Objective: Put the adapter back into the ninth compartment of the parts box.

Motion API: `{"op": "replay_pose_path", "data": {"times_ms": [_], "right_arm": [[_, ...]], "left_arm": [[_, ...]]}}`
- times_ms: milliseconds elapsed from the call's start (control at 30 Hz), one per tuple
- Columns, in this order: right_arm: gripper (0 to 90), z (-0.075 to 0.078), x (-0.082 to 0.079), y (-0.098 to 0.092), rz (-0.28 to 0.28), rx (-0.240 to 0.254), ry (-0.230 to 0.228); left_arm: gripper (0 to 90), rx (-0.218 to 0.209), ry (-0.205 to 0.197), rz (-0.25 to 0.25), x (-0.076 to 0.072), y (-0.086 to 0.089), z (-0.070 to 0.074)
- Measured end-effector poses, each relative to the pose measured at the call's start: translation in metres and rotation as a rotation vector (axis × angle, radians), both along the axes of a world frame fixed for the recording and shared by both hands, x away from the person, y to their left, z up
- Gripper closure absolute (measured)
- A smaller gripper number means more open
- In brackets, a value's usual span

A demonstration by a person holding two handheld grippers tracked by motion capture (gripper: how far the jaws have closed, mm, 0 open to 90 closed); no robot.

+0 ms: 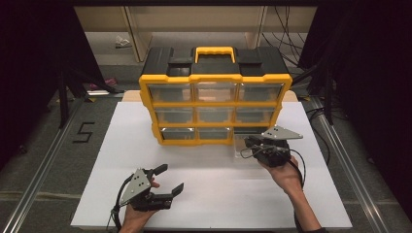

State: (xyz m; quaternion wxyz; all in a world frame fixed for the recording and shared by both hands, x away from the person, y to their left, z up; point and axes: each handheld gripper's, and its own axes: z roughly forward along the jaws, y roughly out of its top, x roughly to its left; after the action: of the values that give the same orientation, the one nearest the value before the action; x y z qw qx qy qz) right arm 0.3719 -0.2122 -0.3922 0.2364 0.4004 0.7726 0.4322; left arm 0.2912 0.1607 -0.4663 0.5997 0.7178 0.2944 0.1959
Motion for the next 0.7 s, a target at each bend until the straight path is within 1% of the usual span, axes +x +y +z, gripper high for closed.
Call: {"op": "replay_pose_path", "data": {"times_ms": [200, 500, 633, 700], "right_arm": [[76.4, -0.005, 0.005, -0.001, -0.019, -0.002, 0.017], [76.3, -0.011, 0.01, -0.002, -0.03, -0.014, 0.046], [75.6, -0.013, 0.012, -0.004, -0.041, -0.009, 0.058], [68.5, -0.015, 0.013, -0.006, -0.046, -0.006, 0.072]], "left_arm": [[17.1, 0.001, -0.002, -0.003, -0.001, 0.001, 0.0], [17.1, 0.001, -0.003, -0.002, -0.001, 0.0, 0.001], [17.0, 0.0, -0.002, -0.002, -0.001, 0.001, 0.0], [17.0, 0.0, -0.002, -0.002, -0.001, 0.0, 0.001]]}}
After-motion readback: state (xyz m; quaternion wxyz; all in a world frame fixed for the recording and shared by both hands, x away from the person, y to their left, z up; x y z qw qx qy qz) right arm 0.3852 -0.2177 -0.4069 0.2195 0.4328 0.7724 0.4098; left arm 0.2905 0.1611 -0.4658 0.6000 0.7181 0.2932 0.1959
